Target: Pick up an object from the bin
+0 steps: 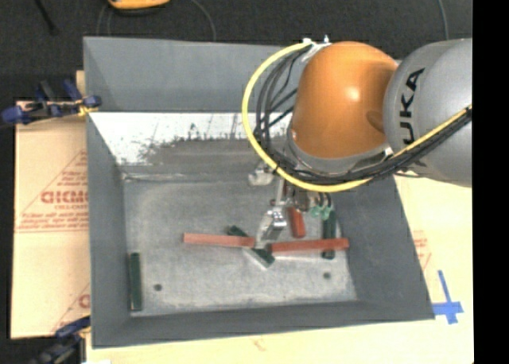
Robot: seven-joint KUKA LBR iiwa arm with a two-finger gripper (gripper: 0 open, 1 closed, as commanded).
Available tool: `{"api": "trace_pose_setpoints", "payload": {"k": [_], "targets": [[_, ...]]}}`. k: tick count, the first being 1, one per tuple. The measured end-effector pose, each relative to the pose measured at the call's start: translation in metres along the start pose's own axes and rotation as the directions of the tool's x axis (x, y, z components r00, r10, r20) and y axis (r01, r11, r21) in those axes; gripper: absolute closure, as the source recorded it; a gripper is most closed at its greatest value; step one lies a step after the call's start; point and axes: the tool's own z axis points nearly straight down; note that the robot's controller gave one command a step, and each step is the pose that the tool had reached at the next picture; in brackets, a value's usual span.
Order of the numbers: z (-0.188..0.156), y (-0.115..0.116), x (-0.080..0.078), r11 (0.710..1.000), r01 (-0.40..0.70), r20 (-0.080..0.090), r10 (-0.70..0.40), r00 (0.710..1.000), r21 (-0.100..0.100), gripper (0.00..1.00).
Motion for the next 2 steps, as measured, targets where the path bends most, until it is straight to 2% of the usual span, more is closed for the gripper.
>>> {"api": "trace_pose_setpoints", "payload": {"k": [1, 2], "targets": [[0.000, 0.000, 0.000, 1.000, 0.000, 0.000, 0.000, 1.000, 0.000, 0.00], [0.047, 0.005, 0.010, 0.998, 0.069, 0.005, -0.069, 0.998, 0.001, 0.00]]}}
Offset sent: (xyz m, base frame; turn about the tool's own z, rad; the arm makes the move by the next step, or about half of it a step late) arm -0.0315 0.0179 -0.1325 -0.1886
